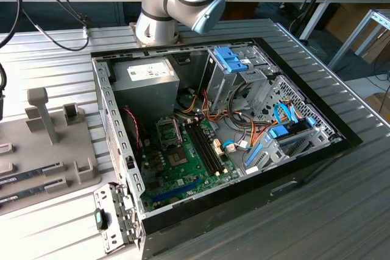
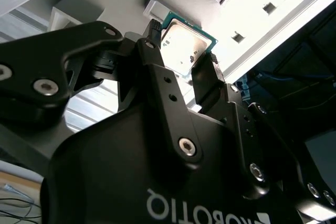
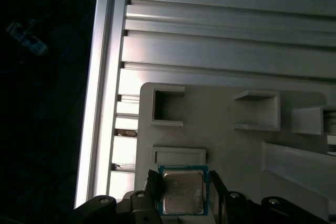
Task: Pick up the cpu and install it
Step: 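Pick up the cpu and move it towards the insertion slot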
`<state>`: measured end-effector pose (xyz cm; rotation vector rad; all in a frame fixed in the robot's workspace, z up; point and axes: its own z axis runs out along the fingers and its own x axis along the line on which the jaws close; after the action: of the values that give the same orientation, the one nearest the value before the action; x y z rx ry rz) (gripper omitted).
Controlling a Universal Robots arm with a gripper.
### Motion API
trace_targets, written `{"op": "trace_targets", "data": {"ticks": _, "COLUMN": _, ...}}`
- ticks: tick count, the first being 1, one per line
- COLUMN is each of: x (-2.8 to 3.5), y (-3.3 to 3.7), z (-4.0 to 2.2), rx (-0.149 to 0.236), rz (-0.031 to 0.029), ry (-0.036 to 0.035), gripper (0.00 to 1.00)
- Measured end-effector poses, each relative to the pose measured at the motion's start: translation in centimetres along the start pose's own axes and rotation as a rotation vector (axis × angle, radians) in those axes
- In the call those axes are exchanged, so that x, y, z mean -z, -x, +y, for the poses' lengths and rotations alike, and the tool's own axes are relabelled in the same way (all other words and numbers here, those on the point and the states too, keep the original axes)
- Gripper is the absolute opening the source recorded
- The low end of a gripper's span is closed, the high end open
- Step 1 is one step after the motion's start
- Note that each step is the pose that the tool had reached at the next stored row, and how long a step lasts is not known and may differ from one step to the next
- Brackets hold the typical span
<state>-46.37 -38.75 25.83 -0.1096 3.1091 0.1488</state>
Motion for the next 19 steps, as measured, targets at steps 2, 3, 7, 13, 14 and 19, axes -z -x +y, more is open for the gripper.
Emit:
{"op": "trace_targets", "data": {"ticks": 2, "x": 0.13, "y": 0.0, "z": 0.01, "rx": 0.0, "rz": -0.0002, "ry": 0.0014, "gripper": 0.47}}
{"op": "trace_targets", "data": {"ticks": 3, "x": 0.17, "y": 0.01, "z": 0.01, "rx": 0.0, "rz": -0.0002, "ry": 0.0019, "gripper": 0.47}}
{"op": "trace_targets", "data": {"ticks": 7, "x": 0.32, "y": 0.01, "z": 0.03, "rx": 0.0, "rz": -0.0004, "ry": 0.0038, "gripper": 0.47}}
{"op": "trace_targets", "data": {"ticks": 13, "x": 0.5, "y": 0.02, "z": 0.05, "rx": 0.0, "rz": -0.0006, "ry": 0.0077, "gripper": 0.47}}
{"op": "trace_targets", "data": {"ticks": 14, "x": 0.54, "y": 0.01, "z": 0.05, "rx": 0.0, "rz": -0.0006, "ry": 0.0082, "gripper": 0.47}}
{"op": "trace_targets", "data": {"ticks": 19, "x": 0.69, "y": 0.02, "z": 0.07, "rx": 0.0, "rz": -0.0007, "ry": 0.0111, "gripper": 0.47}}
